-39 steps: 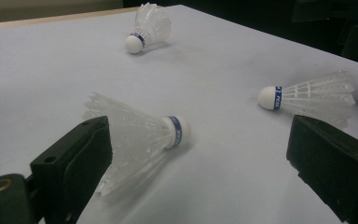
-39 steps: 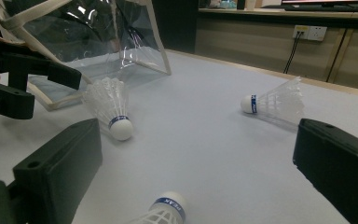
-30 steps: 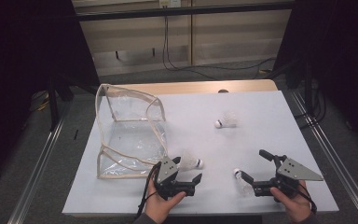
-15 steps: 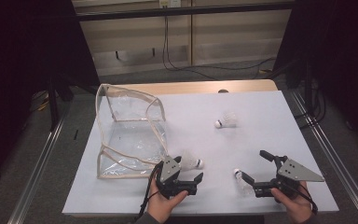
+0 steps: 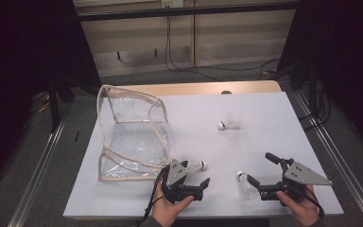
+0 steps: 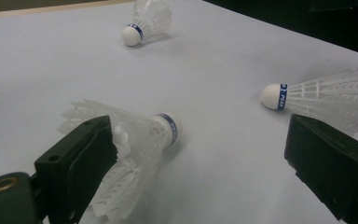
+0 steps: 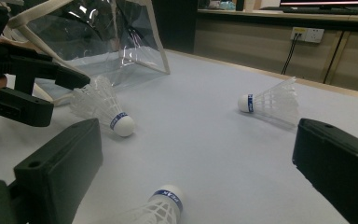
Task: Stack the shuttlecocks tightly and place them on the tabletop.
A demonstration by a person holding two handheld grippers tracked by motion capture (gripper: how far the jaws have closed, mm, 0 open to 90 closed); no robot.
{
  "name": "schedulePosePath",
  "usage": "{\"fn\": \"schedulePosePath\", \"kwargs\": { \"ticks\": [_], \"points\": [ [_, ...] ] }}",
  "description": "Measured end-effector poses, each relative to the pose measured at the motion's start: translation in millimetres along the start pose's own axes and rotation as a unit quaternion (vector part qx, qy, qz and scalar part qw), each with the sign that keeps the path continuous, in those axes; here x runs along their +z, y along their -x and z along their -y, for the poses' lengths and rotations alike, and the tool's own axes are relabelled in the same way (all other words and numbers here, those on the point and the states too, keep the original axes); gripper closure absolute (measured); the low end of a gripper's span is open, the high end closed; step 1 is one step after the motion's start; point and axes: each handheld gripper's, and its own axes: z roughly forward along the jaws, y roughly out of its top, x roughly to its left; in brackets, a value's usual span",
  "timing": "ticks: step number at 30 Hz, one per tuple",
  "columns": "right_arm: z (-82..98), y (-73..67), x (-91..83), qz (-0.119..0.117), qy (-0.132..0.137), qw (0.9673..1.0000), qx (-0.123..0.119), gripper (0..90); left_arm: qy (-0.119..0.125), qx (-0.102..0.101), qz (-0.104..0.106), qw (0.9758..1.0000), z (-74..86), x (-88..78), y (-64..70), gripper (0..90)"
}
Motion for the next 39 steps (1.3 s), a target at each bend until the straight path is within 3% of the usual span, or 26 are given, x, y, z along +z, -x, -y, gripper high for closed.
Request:
{"fn": "schedulePosePath", "kwargs": {
  "ticks": [9,18,22,26,30,34,36,39],
  "points": [
    [-0.1,-0.1,0.0,0.002,0.0,1.0,-0.001,0.9,-0.003,-0.005,0.019,0.9998,0.2,2.0,-0.3,13.9],
    [0.0,1.6,-0.9,0.006,0.0,1.0,-0.001,0.9,-0.006,-0.01,0.015,0.9998,-1.1,6.9,2.0,24.3],
    [-0.2,1.0,-1.8,0.007,0.001,1.0,-0.003,0.9,-0.029,-0.002,0.019,0.9994,-0.5,10.1,6.2,29.6],
    [-0.3,0.3,-2.9,0.007,0.002,1.0,-0.003,1.0,-0.043,0.005,0.009,0.999,-0.7,13.7,9.9,39.5],
    [-0.1,1.1,-3.6,0.007,0.002,1.0,-0.003,0.9,-0.058,-0.005,-0.004,0.9983,-0.8,17.7,10.7,50.6],
    [-0.1,1.2,-4.3,0.008,0.003,1.0,0.0,1.0,-0.065,-0.015,-0.001,0.9978,-2.7,21.3,10.8,59.3],
    [0.1,1.3,-4.5,0.007,0.003,1.0,-0.001,1.0,-0.069,-0.005,-0.004,0.9976,-4.1,22.8,10.4,63.2],
    [-0.1,1.2,-4.9,0.008,0.003,1.0,-0.001,1.1,-0.068,-0.007,0.003,0.9976,-7.7,24.5,9.7,70.0]
  ]
}}
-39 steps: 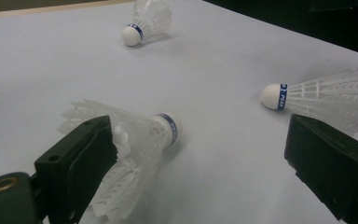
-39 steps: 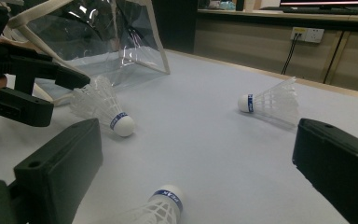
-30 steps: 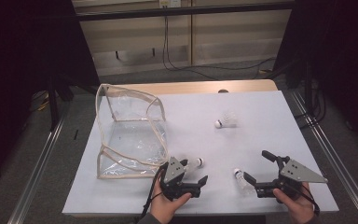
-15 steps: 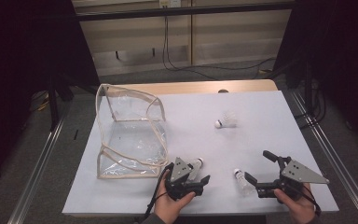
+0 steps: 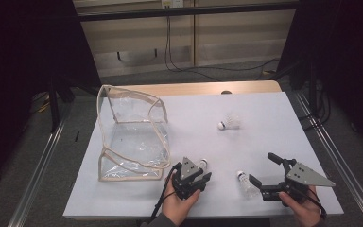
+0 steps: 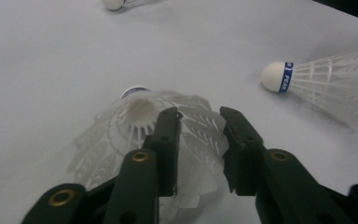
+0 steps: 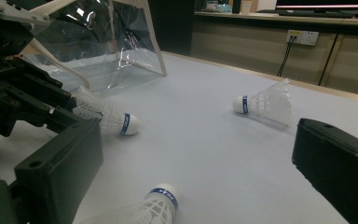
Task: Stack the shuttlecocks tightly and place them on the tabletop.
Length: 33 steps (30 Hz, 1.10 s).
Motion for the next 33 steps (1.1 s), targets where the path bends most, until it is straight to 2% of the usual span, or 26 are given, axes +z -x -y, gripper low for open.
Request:
{"fn": "schedulePosePath", "kwargs": {
  "ticks": [5,10,18,20,28,33],
  "points": [
    [0.3,1.0,-0.7,0.001,-0.001,1.0,0.001,1.2,0.011,-0.011,0.003,0.9999,-7.6,1.0,-4.5,79.5],
    [0.3,1.1,-1.0,0.0,0.001,1.0,0.001,1.2,0.009,-0.018,0.007,0.9998,-13.7,4.3,-5.3,83.9],
    [0.4,1.0,-1.7,0.001,0.002,1.0,0.003,1.2,0.006,-0.025,0.018,0.9995,-20.6,10.7,-6.1,87.3],
    [0.7,1.5,-1.9,0.001,0.002,1.0,0.004,1.2,0.01,-0.023,0.011,0.9996,-23.9,11.7,-7.9,88.1],
    [1.2,3.0,-3.1,0.003,0.003,1.0,0.006,1.2,0.011,-0.027,0.008,0.9996,-30.7,16.6,-10.2,89.7],
    [1.3,3.9,-4.0,0.005,0.002,1.0,0.006,1.2,0.024,-0.038,0.005,0.999,-40.1,21.1,-11.7,89.9]
  ]
}}
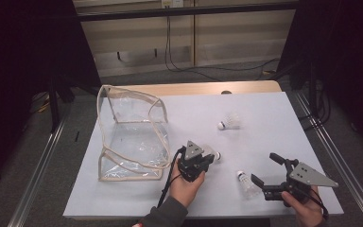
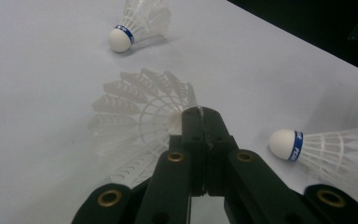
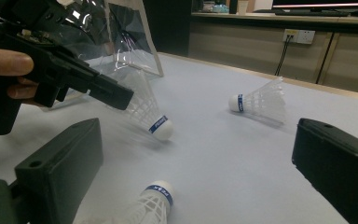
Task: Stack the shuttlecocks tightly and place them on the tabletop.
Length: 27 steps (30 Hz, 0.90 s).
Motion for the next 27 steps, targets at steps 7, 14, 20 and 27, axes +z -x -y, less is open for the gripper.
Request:
{"fn": "schedulePosePath", "kwargs": {
  "ticks": [7,14,20,27],
  "points": [
    [0.0,0.7,-0.6,0.001,0.002,1.0,-0.001,1.2,0.013,-0.009,-0.004,0.9999,-14.6,4.6,-1.7,89.9],
    [0.1,0.8,-1.3,0.001,0.001,1.0,-0.001,1.2,0.024,-0.025,-0.02,0.9992,-27.3,8.0,-11.0,89.7],
    [0.1,0.4,-1.4,0.0,0.001,1.0,0.001,1.2,0.023,-0.02,-0.044,0.9986,-33.7,10.9,-15.6,89.7],
    [0.2,0.4,-1.8,-0.001,0.001,1.0,0.0,1.2,0.018,-0.03,-0.072,0.9968,-36.6,16.2,-25.4,89.7]
  ]
}}
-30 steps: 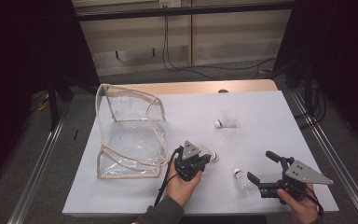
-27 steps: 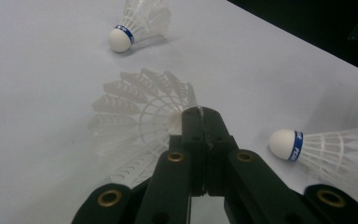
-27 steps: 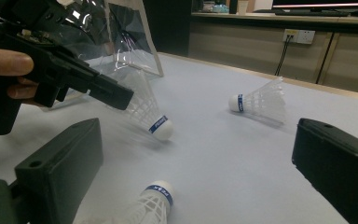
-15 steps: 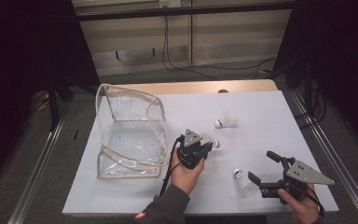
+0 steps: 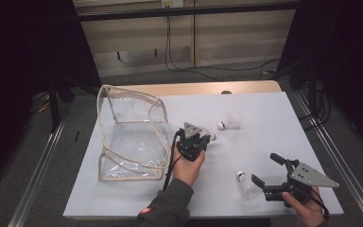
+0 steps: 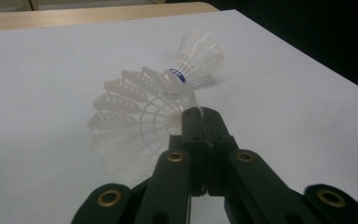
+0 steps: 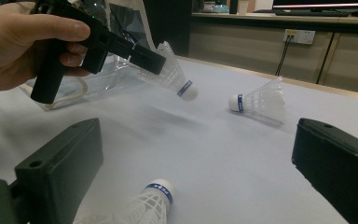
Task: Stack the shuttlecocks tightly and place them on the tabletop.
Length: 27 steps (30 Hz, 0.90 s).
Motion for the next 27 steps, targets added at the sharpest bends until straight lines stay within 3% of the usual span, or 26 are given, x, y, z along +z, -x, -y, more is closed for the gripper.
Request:
{"fn": "schedulePosePath", "kwargs": {
  "ticks": [13,27],
  "points": [
    [0.5,0.2,-0.3,0.001,-0.001,1.0,-0.001,1.2,0.002,-0.014,-0.024,0.9996,-3.2,4.2,-9.9,89.5],
    [1.0,0.6,-1.3,0.001,-0.001,1.0,0.0,1.2,-0.016,0.001,-0.047,0.9988,-3.4,11.4,-12.6,86.0]
  ]
}}
